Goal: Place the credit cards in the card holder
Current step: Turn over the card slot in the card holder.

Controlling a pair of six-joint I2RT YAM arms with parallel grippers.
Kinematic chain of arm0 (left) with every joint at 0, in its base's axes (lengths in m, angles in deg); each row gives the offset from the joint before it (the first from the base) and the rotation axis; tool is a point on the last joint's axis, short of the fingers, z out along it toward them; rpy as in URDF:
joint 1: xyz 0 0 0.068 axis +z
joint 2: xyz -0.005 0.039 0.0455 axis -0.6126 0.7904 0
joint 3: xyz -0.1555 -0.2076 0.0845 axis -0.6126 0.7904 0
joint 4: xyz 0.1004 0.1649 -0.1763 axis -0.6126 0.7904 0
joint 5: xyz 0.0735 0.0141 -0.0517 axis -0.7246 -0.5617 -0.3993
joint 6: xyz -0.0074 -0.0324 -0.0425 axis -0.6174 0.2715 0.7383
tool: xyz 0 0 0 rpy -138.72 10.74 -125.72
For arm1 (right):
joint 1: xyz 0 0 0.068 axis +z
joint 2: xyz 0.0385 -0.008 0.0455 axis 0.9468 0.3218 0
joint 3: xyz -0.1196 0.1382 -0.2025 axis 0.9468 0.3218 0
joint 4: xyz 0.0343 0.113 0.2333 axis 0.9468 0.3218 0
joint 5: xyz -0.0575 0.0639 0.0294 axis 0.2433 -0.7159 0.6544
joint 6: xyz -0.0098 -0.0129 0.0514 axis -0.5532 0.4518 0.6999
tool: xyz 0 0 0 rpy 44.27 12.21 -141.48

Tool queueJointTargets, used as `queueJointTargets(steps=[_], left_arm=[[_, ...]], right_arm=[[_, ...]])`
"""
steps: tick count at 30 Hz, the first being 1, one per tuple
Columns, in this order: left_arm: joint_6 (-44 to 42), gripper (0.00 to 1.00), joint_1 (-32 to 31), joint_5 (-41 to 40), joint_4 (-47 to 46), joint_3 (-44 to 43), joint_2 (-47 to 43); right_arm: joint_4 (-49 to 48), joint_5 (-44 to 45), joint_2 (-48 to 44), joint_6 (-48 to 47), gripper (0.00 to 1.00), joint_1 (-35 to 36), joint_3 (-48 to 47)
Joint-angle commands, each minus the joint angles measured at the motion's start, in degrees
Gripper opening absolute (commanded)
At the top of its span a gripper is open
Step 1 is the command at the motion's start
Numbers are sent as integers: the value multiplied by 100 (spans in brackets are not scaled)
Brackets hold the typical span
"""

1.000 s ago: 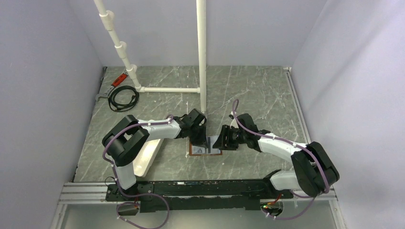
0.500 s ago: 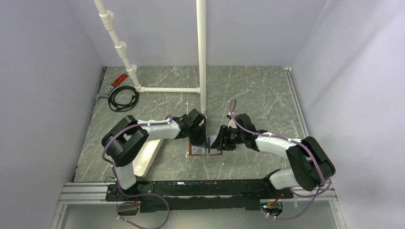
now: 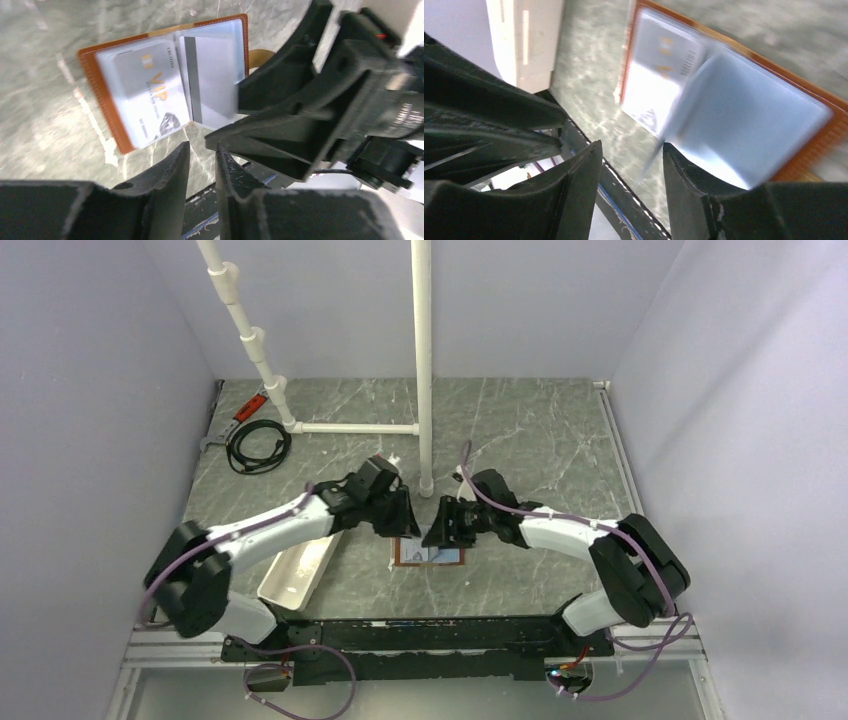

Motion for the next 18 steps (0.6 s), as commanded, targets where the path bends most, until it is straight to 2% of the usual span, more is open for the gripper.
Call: queueJointTargets(steps=[1, 5, 7, 10, 12, 18], left_arm=[[-126, 33, 242, -421, 983, 244, -1038], [-173, 44, 479, -672, 1387, 573, -1381], [-146, 49, 561, -586, 1287, 733, -1495], [-199, 56, 581, -232, 676, 927, -1348], [-344, 58, 577, 44, 412, 830, -838], [-449, 58, 474, 22, -231, 526, 381]], right_arm=[[-175, 393, 359, 57, 51, 576, -840], [-799, -418, 1067, 423, 51, 830, -1367], [-578, -96, 837, 299, 51, 676, -1198], [667, 535, 565, -345, 48, 583, -1260], [1012, 698, 497, -580, 46, 561, -1185], [1745, 1604, -196, -962, 46, 346, -765]])
